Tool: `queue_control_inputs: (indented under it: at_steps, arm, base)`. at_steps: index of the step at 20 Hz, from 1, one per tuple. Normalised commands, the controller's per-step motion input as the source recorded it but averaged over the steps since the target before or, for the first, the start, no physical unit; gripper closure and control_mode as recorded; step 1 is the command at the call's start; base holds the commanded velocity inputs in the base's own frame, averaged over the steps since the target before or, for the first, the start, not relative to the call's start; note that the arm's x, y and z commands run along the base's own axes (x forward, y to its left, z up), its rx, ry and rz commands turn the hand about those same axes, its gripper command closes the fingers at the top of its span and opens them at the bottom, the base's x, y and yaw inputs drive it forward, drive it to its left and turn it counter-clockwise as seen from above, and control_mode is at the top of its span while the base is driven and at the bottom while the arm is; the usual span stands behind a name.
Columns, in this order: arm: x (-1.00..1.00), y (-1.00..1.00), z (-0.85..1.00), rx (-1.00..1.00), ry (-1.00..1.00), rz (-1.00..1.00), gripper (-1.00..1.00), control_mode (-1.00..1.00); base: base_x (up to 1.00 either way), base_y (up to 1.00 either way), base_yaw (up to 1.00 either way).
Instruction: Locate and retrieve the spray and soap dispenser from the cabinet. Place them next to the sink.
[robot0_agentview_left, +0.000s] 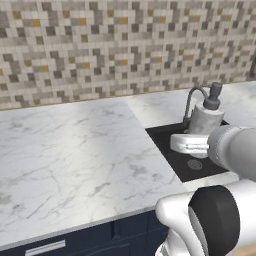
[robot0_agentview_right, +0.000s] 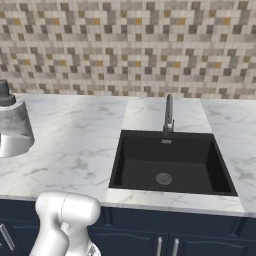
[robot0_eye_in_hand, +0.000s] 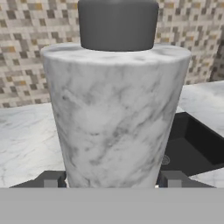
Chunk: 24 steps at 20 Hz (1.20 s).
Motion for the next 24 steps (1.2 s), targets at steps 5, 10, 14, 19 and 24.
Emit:
queue_control_inputs:
  at_steps: [5, 10, 14, 19, 24]
  arm:
    - [0.81, -0.11, -0.14, 0.04, 0.0, 0.23, 1.0, -1.0]
    - [0.81, -0.18, -0.5, 0.0, 0.02, 0.31, 1.0, -1.0]
    - [0.65, -0.13, -0.89, -0.03, 0.0, 0.37, 1.0, -1.0]
    - [0.61, -0.07, -0.9, -0.05, -0.01, 0.38, 1.0, -1.0]
    - [0.59, -0.22, -0.75, -0.02, -0.11, 0.32, 1.0, -1.0]
  base:
    - [0.0, 0.0, 0.0]
    - [0.0, 0.0, 0.0]
    - [0.0, 0.0, 0.0]
    - [0.0, 0.0, 0.0]
    - [0.0, 0.0, 0.0]
